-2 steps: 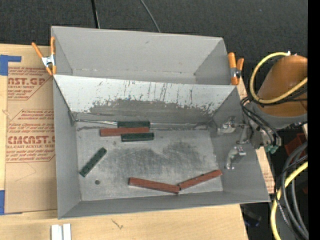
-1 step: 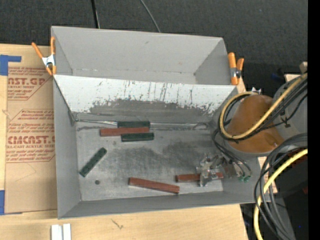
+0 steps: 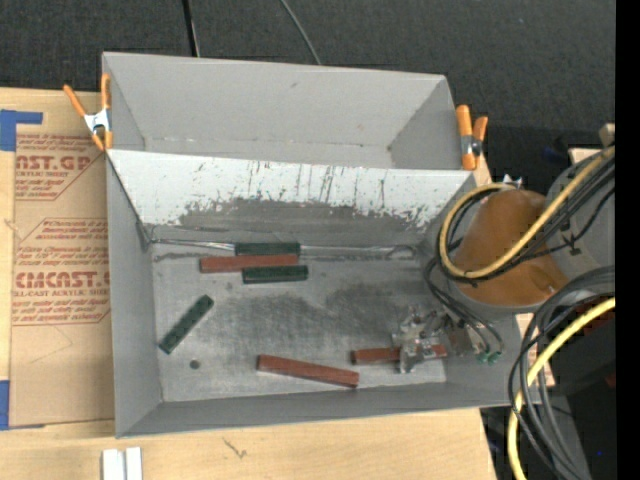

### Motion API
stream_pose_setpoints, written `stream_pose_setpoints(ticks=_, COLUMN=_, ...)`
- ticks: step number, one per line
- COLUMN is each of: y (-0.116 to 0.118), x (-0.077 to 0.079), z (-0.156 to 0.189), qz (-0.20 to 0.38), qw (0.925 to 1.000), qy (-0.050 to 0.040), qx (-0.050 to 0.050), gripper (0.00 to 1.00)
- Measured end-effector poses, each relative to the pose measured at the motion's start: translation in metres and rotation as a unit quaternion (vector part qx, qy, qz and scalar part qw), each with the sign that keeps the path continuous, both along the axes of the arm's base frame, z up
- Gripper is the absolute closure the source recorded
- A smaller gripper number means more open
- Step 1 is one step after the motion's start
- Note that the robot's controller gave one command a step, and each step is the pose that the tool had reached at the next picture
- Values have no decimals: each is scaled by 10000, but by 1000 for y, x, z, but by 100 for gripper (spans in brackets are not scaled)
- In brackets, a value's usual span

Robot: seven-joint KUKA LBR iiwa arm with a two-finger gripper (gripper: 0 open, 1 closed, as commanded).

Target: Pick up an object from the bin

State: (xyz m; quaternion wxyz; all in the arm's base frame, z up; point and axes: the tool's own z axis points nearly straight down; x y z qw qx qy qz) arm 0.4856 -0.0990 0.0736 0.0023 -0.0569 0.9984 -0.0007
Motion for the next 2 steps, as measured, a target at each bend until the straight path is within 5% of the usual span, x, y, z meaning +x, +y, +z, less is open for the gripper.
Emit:
stream_pose_setpoints(ticks=1, y=0, x=-1, z=3, qz=25, qw=10000, qy=15, qx=4, gripper=100)
stream_pose_setpoints(ticks=2, y=5, x=13, z=34, qz=641, qw=9979, qy=-10, qx=-4, gripper=100)
